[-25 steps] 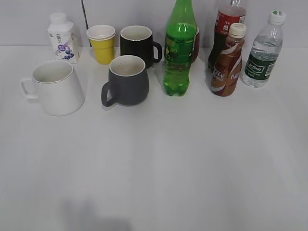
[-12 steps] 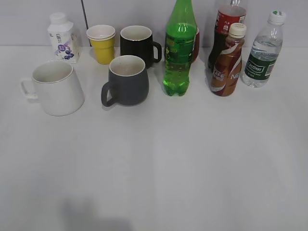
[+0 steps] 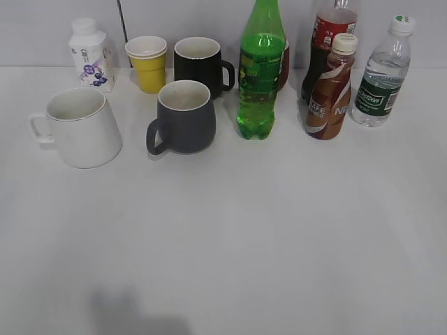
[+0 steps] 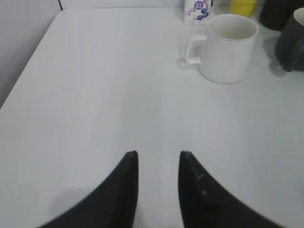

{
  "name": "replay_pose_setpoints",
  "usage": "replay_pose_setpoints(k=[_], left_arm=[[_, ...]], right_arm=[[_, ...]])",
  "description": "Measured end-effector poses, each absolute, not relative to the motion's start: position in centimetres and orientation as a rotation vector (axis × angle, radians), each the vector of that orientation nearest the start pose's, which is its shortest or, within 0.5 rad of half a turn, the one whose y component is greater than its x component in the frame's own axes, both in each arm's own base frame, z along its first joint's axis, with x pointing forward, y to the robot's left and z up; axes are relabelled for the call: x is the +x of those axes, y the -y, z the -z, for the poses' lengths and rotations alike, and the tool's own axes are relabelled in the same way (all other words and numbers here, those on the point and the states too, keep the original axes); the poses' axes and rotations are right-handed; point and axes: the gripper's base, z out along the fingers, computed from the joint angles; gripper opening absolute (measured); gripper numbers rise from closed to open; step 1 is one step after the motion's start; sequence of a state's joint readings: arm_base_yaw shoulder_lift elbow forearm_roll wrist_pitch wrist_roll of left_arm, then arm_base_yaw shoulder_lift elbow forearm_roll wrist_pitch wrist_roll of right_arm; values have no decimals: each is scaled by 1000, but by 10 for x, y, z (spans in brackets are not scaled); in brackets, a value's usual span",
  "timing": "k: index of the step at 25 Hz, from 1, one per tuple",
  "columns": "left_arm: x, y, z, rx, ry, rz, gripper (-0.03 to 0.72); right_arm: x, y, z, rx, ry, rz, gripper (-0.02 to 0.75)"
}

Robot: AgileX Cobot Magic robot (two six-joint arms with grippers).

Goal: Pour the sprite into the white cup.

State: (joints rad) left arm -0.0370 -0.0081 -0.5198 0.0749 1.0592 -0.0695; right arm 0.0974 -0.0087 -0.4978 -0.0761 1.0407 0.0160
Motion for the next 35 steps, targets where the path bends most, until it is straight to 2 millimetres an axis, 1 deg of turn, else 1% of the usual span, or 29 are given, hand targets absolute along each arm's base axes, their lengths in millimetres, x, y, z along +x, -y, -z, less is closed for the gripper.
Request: replay_pose_setpoints(k=[3,6,7,8,11,12,15,17,18,21,22,26,28,31,33,35], left_arm=[[-6,-6,-291,-35,-1968,-19,231],[6,-4,-311,-21,-1773,2,231],[12,-3,-319,-15,-1670,10,231],[19,-2,-328,-7,-1566,16,231],[50,1,-337,13,-1360,33,231],[62,2,-339,19,-1319,38,231],[101,5,-336,35,-1308,44,231],[130,7,-328,41,-1350,50,233],[141,8,-325,45,-1358,53,234],[179,10,-303,47,-1426,64,235],[186,10,-298,46,-1439,67,236],[206,11,-279,45,-1487,74,238],[210,11,-263,45,-1531,76,239],[212,12,-231,44,-1614,82,239],[213,12,-214,44,-1633,88,239],[219,13,-201,44,-1640,95,239]], right_arm=[[-5,6,-278,-79,-2014,19,573],[-5,6,-278,-79,-2014,19,573],[-5,6,-278,-79,-2014,19,573],[-5,6,-278,-79,-2014,19,573],[-5,6,-278,-79,-2014,18,573],[-5,6,-278,-79,-2014,18,573],[-5,6,-278,-79,-2014,18,573],[-5,6,-278,-79,-2014,18,573],[-5,6,-278,-79,-2014,18,573],[-5,6,-278,-79,-2014,18,573],[-5,6,-278,-79,-2014,18,573],[-5,6,-278,-79,-2014,17,573],[-5,6,-278,-79,-2014,16,573],[-5,6,-278,-80,-2014,17,573],[-5,6,-278,-80,-2014,17,573],[-5,6,-278,-79,-2014,16,573]])
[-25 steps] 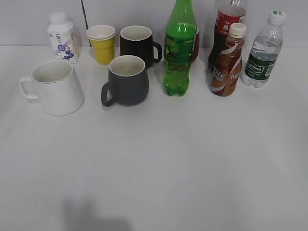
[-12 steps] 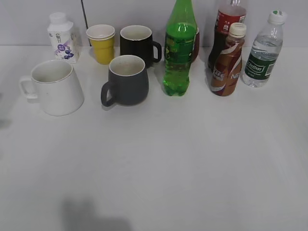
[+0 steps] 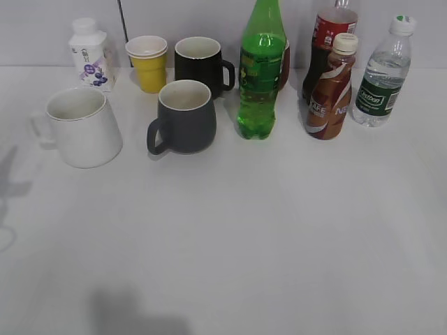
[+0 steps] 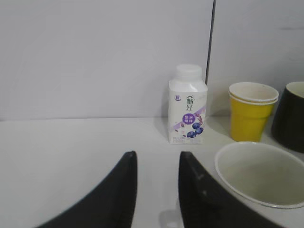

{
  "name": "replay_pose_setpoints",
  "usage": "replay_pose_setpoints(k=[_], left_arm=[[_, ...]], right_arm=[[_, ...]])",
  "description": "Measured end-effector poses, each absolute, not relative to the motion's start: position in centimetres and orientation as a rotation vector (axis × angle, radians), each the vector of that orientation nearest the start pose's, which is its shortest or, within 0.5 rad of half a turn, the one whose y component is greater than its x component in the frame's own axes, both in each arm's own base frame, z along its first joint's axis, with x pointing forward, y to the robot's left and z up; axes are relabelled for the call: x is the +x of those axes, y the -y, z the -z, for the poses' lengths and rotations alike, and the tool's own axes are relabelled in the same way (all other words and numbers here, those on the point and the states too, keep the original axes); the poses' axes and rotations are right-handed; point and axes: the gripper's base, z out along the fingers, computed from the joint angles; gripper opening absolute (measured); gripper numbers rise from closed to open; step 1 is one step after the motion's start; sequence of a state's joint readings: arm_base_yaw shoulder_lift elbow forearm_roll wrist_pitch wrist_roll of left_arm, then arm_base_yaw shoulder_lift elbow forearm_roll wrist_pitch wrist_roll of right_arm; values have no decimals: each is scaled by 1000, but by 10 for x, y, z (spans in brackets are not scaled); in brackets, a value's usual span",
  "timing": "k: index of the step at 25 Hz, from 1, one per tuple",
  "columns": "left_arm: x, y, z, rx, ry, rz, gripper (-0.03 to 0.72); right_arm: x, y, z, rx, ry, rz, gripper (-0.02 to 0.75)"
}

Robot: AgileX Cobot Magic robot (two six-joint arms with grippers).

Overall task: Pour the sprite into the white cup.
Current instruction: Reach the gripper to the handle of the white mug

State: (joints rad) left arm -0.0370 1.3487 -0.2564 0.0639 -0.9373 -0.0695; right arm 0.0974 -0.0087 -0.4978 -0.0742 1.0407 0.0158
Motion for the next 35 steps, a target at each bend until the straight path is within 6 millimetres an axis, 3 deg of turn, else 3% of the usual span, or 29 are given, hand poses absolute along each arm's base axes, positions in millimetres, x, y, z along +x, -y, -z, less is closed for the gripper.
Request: replay_pose_setpoints(k=[7,14,28,35], left_arm=[[236,15,-151,57,-1756,115,239],[241,21,-126,112,-1799,157,239],[281,23,-120,131,-1801,155,239],[298,25,-128,149,-1778,152,239]], right_arm=[[-5,6,-278,-79,-2014,16,573],[-5,6,-278,-79,-2014,16,573],[-5,6,-278,-79,-2014,16,573],[-5,6,-278,-79,-2014,16,573]])
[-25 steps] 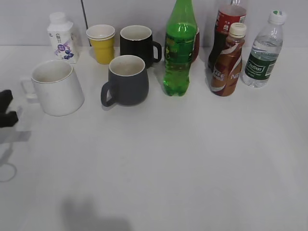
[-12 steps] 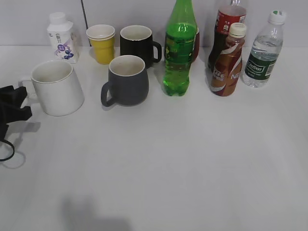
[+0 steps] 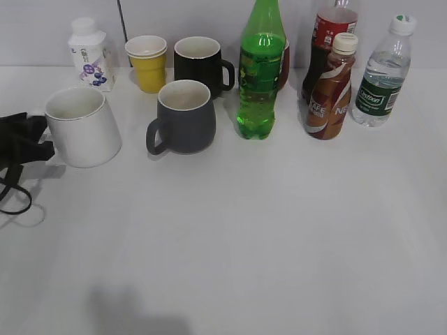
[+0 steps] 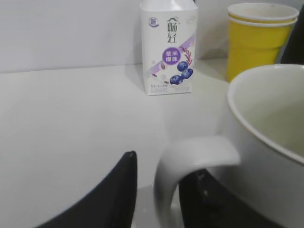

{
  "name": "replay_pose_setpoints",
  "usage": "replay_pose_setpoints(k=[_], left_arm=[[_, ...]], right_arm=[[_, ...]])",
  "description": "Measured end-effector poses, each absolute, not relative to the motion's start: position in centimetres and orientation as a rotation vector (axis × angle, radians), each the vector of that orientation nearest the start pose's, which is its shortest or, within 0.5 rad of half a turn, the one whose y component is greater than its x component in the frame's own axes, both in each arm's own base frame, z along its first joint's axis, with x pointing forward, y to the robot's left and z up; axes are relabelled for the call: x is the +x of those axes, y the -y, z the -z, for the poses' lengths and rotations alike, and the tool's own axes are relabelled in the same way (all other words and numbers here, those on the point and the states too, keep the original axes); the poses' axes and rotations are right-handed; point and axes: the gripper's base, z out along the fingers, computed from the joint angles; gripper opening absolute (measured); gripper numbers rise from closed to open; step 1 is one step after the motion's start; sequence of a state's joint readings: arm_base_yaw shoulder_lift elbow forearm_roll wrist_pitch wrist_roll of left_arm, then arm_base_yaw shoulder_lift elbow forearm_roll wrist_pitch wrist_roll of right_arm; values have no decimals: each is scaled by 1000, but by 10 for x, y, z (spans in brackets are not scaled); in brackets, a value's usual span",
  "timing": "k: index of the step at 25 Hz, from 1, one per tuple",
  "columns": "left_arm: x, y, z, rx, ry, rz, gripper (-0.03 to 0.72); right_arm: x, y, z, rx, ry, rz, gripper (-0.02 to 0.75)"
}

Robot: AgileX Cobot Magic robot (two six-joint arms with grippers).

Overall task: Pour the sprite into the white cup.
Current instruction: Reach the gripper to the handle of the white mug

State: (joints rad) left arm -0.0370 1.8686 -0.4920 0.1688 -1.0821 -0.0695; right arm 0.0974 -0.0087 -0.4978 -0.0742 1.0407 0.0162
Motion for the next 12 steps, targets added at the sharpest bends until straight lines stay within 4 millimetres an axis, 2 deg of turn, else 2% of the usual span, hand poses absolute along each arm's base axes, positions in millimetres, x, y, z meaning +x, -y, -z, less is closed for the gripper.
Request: replay_pose_setpoints(k=[4,7,12], left_arm=[[306,26,-129,177,-1805,150,195],[308,26,-129,190,-1808,144,65],[309,28,-130,223,-1803,153,44]], right_arm=[[-5,6,-278,-79,-2014,16,573],[-5,6,-278,-79,-2014,16,573],[-5,5,-278,-81,-2015,-1,573]])
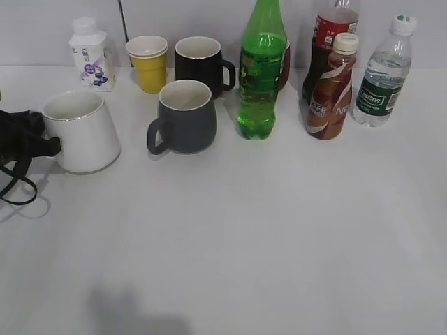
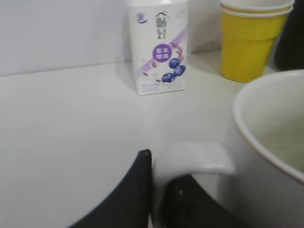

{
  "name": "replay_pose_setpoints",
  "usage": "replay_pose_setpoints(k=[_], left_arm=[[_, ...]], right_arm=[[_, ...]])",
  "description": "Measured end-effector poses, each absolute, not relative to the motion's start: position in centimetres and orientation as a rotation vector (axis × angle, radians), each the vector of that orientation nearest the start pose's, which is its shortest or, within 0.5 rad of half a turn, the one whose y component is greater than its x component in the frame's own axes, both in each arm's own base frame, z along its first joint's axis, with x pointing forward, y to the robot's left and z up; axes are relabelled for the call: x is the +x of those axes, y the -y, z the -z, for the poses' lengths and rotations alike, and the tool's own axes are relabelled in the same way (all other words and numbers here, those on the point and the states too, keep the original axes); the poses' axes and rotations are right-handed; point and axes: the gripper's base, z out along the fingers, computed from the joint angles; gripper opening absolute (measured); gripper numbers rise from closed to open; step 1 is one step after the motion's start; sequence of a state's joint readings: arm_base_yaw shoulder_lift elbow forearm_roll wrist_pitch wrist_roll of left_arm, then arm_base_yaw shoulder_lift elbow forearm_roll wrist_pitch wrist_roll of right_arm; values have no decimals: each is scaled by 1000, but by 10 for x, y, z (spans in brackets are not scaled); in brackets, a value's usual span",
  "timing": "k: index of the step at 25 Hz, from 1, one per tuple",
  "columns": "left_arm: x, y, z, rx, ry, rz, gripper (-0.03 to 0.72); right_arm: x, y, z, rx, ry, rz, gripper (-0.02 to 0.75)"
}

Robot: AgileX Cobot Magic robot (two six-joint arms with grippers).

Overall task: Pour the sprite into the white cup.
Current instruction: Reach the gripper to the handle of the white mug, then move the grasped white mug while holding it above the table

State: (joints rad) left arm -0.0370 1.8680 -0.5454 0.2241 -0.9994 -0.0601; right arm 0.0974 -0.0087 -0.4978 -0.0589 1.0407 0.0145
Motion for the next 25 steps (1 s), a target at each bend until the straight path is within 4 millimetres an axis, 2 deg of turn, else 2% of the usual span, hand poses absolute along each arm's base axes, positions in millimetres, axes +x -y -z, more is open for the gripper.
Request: replay_pose_setpoints(k=[3,6,10,14,17,20,23,25], left_arm=[[307,31,-137,272,-1795,156,44],[305,32,-154,299,-1750,152,43],[301,32,-178,304,-1674,140,43],[295,33,-195,341,-1657,122,43],[288,34,-207,373,-1645,108,43],[280,33,-217,381,-1623,98,43],[272,33,-225,388,-1616,84,43],[268,33,-227,394,-1619,78,43]], right_arm=[[-5,2,-281,-128,-1992,-27,573],[0,-2,-300,-161,-1821,-44,573],[28,-6,-336,-147,-1538,-62,573],[66,-8,-361,-108,-1357,-50,573],[95,-9,-369,-86,-1288,-38,573],[119,-18,-369,-128,-1245,-83,573],[145,-44,-358,-238,-1291,-230,573],[163,-66,-340,-310,-1386,-331,573]])
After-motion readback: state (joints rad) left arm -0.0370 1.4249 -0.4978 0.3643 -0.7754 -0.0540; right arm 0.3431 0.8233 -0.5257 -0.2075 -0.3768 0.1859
